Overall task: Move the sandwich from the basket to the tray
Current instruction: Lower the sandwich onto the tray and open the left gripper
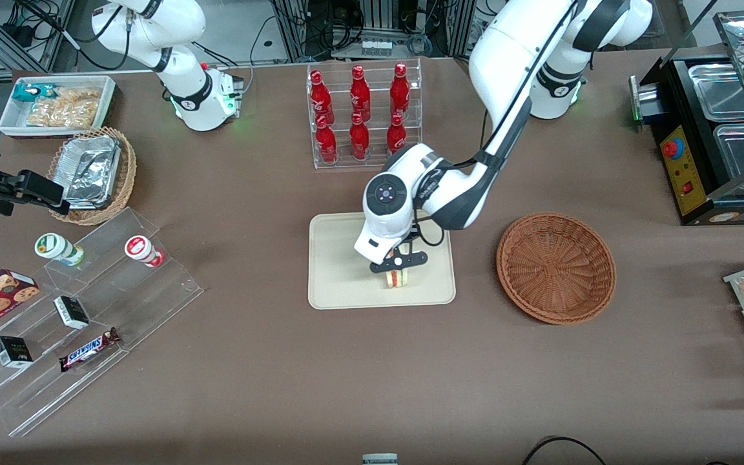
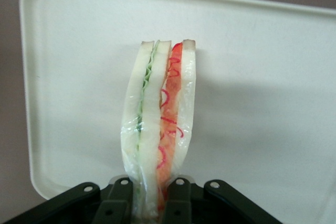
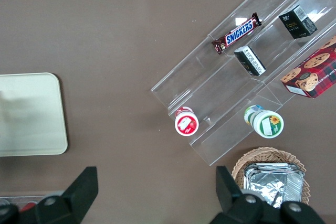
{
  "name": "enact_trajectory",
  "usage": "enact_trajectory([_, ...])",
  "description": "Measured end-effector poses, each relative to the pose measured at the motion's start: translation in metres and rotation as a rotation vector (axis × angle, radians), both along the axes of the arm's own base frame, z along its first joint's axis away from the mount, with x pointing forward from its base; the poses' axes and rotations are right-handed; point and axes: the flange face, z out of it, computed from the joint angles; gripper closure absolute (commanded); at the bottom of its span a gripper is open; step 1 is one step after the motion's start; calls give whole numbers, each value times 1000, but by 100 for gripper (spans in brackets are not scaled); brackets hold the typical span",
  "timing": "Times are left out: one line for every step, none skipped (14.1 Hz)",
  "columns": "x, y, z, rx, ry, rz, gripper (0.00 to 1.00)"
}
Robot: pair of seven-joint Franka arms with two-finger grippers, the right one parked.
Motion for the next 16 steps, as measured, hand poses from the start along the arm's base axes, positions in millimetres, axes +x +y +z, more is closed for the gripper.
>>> enact_trajectory([-6, -7, -5, 4, 1, -6, 100])
enact_trajectory([-10, -12, -8, 7, 1, -7, 100])
enact_trajectory([-11, -15, -10, 8, 0, -6, 97])
enact_trajectory([-11, -16, -12, 8, 1, -5, 74])
enact_trajectory([-9, -16, -13, 9, 0, -2, 14])
enact_trajectory([-8, -15, -14, 9, -1, 0, 0])
enact_trajectory([-6, -14, -13, 9, -4, 1, 0])
enact_trajectory([-4, -14, -11, 6, -8, 2, 0])
enact_trajectory([-3, -15, -7, 1, -13, 2, 0])
enact_trajectory([-1, -16, -3, -5, -20, 3, 0])
enact_trajectory([2, -17, 3, -12, -28, 5, 0])
enact_trajectory([6, -15, 12, -21, -41, 11, 0])
enact_trajectory([14, -11, 25, -31, -56, 22, 0])
enact_trajectory([22, -3, 41, -40, -71, 36, 0])
enact_trajectory([29, 5, 56, -44, -78, 49, 0])
enact_trajectory([36, 15, 71, -41, -82, 57, 0])
